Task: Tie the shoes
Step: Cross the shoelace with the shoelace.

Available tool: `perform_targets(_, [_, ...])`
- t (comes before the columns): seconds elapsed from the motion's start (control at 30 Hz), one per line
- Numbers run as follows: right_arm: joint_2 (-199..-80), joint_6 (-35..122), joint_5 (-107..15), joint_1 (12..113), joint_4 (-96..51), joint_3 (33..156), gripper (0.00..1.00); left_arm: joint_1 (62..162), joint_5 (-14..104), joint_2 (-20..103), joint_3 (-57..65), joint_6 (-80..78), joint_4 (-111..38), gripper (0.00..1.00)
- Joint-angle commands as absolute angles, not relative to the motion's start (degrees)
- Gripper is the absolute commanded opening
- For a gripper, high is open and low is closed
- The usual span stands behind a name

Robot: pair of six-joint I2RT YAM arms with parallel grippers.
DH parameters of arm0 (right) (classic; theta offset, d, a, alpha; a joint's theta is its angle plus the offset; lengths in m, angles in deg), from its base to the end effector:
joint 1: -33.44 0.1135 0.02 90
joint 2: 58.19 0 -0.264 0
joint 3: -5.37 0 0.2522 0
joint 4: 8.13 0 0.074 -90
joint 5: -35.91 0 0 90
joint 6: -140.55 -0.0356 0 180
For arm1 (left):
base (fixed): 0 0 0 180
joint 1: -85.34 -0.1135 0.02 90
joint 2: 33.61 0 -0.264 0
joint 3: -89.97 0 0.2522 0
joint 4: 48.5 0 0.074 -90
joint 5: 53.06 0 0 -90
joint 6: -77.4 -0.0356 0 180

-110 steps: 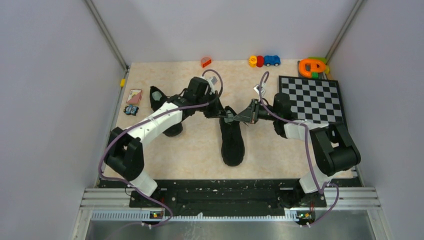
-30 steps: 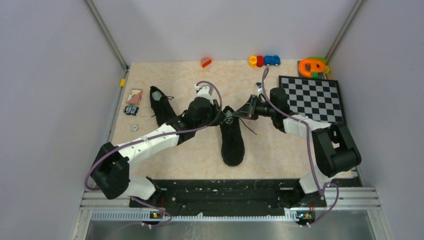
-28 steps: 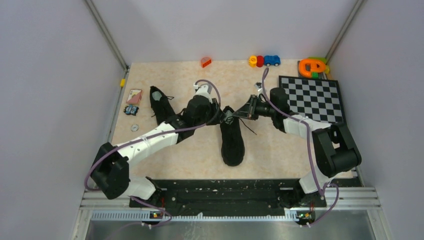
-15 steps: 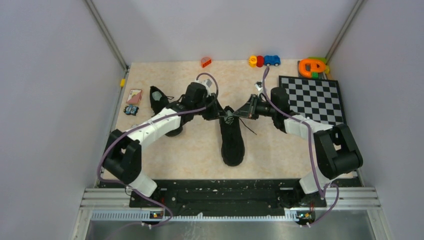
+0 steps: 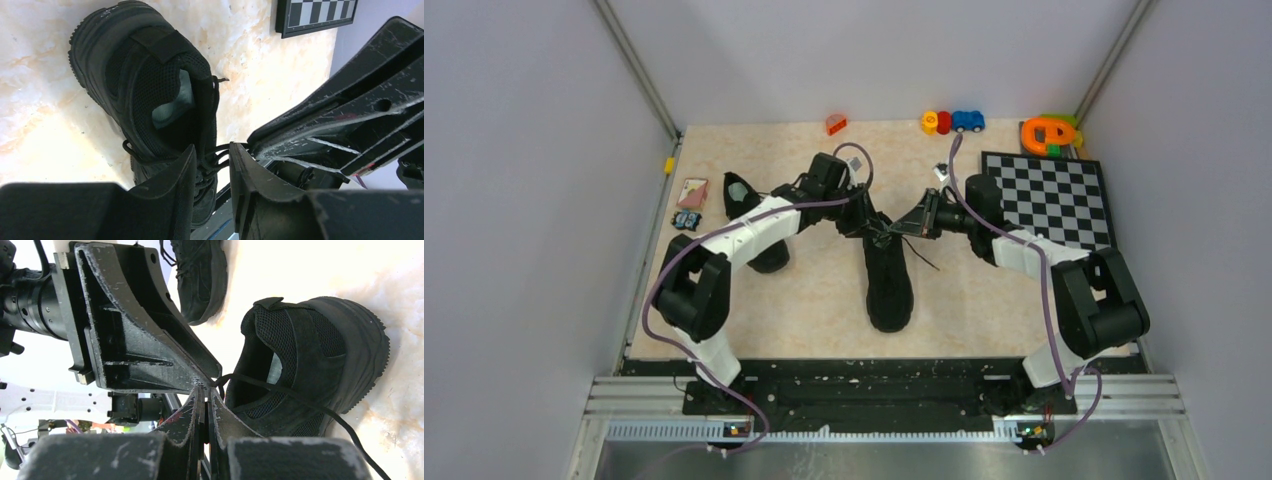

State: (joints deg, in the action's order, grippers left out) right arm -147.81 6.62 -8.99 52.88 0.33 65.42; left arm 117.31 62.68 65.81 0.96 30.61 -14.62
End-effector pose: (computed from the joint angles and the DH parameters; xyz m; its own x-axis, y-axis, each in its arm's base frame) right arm 0.3029 0.1336 0.2173 -0.8399 0.2229 -0.4949 -0.3823 0.4042 0.8310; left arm 0.3203 -0.2181 0.2543 -0.9389 -0.1410 -0.3141 0.1342 0.6901 -0.7111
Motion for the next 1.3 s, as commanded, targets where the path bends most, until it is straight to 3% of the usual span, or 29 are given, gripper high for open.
perform_targets(0.0, [-145.20,7.52,-8.25,53.54,1.29,68.00,0.00,116.84,61.76,66.33,-1.94,28.94,-13.23,0.35])
perform_targets(1.03, [-146.08,7.58,-7.69,53.52,1.40,68.35,0.00,114.87,70.48,73.30,-5.15,31.40,-14.59,0.34])
perform_targets(1.27, [-146.16,7.65,-7.69,53.56,1.38,68.24,0.00,114.89,72.34,73.60,-4.20,32.70,-16.20,0.28])
